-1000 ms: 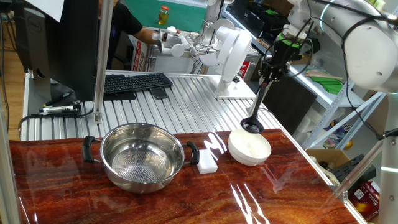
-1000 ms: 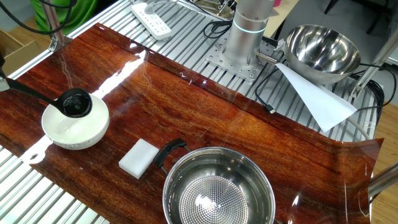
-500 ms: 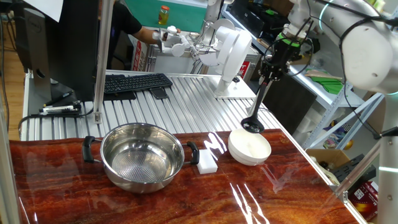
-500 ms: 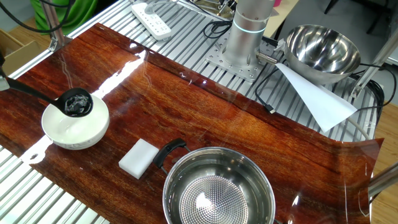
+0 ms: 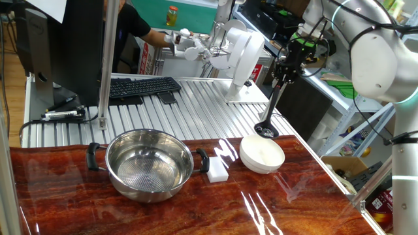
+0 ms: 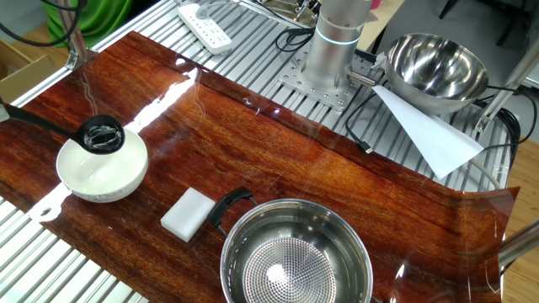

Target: Scoop water with a large spoon from one bowl to another

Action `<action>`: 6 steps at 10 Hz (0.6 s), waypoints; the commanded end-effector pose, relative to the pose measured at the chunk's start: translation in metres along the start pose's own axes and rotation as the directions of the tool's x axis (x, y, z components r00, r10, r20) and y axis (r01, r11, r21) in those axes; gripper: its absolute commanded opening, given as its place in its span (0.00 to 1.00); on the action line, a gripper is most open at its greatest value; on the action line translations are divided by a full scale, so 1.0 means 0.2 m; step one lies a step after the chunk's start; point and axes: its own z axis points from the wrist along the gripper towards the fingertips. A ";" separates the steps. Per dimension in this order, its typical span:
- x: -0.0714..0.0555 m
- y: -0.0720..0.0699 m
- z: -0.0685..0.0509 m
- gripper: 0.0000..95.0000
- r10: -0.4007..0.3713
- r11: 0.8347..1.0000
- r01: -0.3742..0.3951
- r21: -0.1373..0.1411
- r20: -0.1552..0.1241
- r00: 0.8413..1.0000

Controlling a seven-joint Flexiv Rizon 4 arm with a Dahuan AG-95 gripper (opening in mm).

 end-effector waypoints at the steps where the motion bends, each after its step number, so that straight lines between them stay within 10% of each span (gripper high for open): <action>1: 0.01 0.00 0.01 0.00 -0.024 1.000 0.024 0.000 0.006 1.000; 6: 0.01 0.00 0.01 0.00 -0.037 0.999 0.038 -0.015 0.007 0.999</action>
